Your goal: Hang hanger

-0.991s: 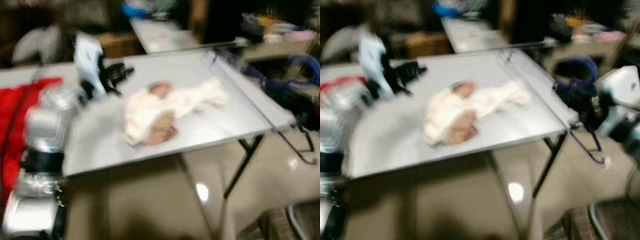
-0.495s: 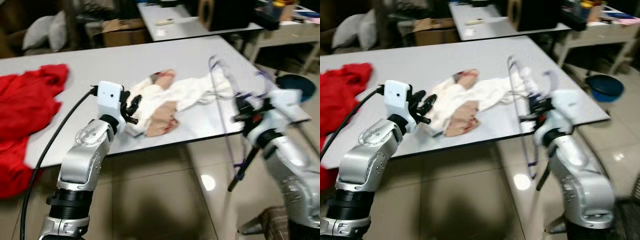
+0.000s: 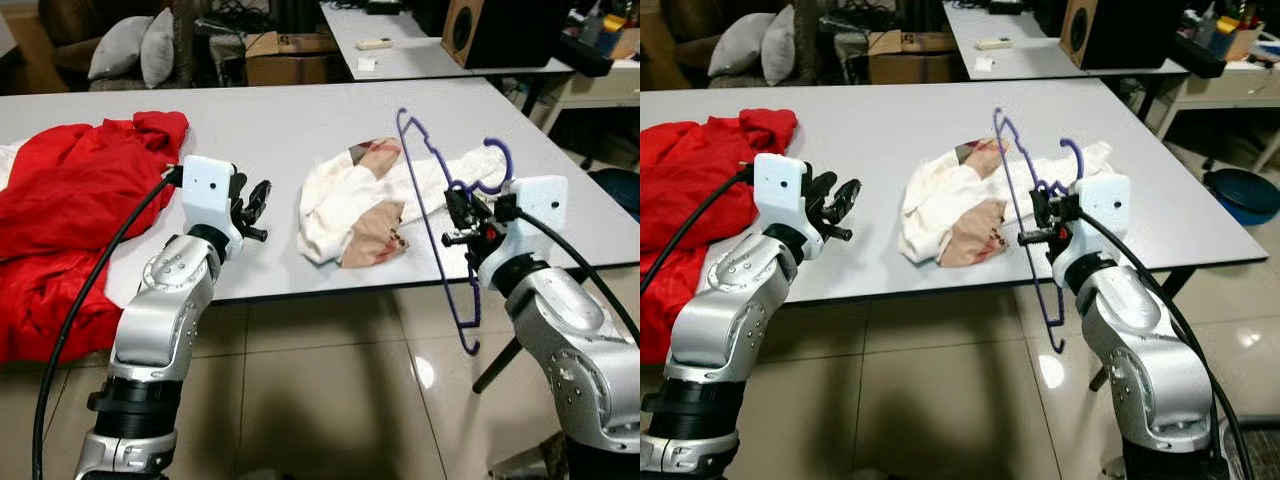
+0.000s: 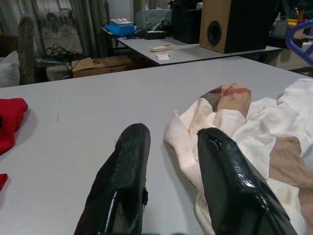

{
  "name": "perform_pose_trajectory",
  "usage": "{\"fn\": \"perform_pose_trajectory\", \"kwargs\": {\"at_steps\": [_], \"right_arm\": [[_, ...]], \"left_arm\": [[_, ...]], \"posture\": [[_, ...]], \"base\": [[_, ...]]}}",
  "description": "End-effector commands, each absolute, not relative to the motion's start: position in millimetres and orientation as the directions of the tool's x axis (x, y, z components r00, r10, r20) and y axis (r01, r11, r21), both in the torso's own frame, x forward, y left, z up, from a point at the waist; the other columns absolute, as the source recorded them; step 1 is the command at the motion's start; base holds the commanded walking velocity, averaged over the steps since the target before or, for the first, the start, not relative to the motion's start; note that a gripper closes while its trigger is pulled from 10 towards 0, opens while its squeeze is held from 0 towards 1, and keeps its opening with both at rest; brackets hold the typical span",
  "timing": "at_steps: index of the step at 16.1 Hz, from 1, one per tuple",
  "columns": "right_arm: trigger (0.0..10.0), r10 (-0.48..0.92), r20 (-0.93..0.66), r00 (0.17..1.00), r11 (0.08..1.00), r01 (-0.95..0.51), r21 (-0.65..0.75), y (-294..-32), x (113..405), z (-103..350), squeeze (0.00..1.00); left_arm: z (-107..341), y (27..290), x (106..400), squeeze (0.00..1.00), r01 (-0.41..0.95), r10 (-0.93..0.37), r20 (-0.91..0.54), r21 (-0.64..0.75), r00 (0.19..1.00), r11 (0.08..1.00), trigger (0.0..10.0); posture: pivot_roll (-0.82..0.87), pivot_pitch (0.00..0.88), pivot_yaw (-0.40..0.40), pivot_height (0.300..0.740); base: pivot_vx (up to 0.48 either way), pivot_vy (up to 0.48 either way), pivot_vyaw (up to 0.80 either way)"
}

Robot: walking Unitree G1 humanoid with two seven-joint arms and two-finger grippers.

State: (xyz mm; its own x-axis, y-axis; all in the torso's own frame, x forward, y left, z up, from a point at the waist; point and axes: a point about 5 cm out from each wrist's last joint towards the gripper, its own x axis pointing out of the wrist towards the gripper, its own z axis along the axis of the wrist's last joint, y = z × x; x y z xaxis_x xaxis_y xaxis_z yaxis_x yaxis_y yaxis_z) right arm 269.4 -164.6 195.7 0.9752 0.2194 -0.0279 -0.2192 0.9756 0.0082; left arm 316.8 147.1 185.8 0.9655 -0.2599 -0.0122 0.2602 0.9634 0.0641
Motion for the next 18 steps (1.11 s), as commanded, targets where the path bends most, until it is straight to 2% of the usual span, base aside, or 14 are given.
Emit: {"fn": "perform_pose_trajectory", "kwargs": {"at_steps": [1,2,4,7,9,13,18], "right_arm": [[10.0,0.217,-0.014,0.976,0.975,-0.218,-0.033,-163,268,196,0.0],[10.0,0.188,-0.025,0.982,0.979,-0.19,-0.073,-167,268,194,0.0],[10.0,0.138,-0.038,0.99,0.988,-0.14,-0.058,-181,268,190,0.0],[10.0,0.132,-0.039,0.99,0.991,-0.132,0.015,-189,263,182,0.0],[10.0,0.135,-0.059,0.989,0.991,-0.135,-0.002,-191,261,174,0.0],[10.0,0.164,-0.037,0.986,0.986,-0.165,-0.02,-183,258,170,0.0],[10.0,0.173,-0.039,0.984,0.984,-0.174,-0.047,-181,257,163,0.0]], "left_arm": [[189,148,319,0.0,0.257,-0.258,0.0,0.079,0.966,0.963,10.0],[189,149,319,0.0,0.256,-0.257,-0.001,0.081,0.967,0.963,10.0],[188,158,319,0.0,0.251,-0.251,-0.013,0.093,0.968,0.964,10.0],[178,182,316,0.0,0.222,-0.214,-0.065,0.15,0.975,0.963,10.0],[168,193,311,0.0,0.207,-0.192,-0.105,0.17,0.976,0.963,10.0],[165,183,308,0.0,0.23,-0.215,-0.109,0.15,0.97,0.961,10.0],[167,175,311,0.0,0.248,-0.237,-0.096,0.137,0.967,0.959,10.0]], "posture": [[-0.06,0.0,0.018,0.74],[-0.06,0.0,0.021,0.74],[-0.06,0.0,0.024,0.74],[-0.06,0.0,0.021,0.74],[-0.06,0.0,0.022,0.74],[-0.06,0.0,0.025,0.74],[-0.06,0.0,0.029,0.74]], "base": [[0.0,0.251,0.0],[0.0,0.244,0.0],[0.0,0.0,0.0],[0.0,0.0,0.0],[0.0,0.0,0.0],[0.0,0.0,0.0],[0.0,0.334,0.09]]}}
